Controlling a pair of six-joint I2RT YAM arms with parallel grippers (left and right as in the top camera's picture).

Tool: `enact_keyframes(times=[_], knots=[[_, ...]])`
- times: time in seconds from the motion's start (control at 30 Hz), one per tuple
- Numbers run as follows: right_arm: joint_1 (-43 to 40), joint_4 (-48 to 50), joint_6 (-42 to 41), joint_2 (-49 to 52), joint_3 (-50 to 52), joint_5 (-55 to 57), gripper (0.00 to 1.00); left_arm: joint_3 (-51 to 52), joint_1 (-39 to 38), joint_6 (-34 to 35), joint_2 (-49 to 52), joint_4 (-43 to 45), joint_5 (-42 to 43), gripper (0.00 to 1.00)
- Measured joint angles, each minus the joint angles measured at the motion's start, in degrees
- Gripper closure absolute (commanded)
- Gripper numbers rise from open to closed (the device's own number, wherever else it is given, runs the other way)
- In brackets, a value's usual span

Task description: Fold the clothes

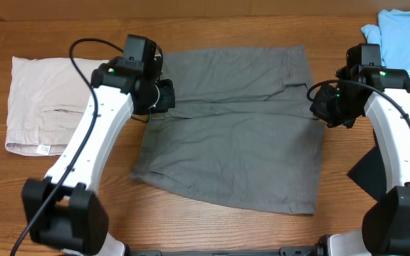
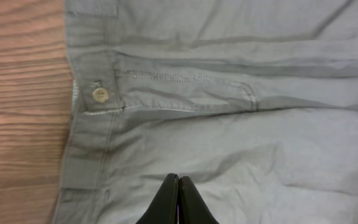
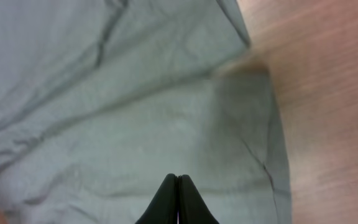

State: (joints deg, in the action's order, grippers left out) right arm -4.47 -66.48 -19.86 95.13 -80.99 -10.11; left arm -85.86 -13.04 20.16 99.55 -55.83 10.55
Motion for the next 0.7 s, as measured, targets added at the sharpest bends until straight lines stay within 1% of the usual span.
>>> enact_keyframes(times=[0.17, 0.33, 0.53, 0.7], knots=[[0.0, 6.1, 1.2, 3.1, 2.8, 0.0, 0.96, 0.0, 0.0, 0.0, 5.4, 1.6, 0.7, 0.96], [0.0, 7.7, 2.1, 9.1, 6.3, 0.0, 0.96, 0.0, 0.0, -0.9, 10.1, 2.3, 0.9, 0.96], [0.0, 18.5, 4.1, 13.0, 11.6, 1.1, 0.96, 0.0, -0.8, -1.8, 15.4, 3.2, 0.7, 0.96], [-0.3, 20.3, 4.5, 13.3, 12.3, 4.6, 0.96, 0.0, -1.2, -2.4, 20.0, 2.1, -3.4, 0.96]])
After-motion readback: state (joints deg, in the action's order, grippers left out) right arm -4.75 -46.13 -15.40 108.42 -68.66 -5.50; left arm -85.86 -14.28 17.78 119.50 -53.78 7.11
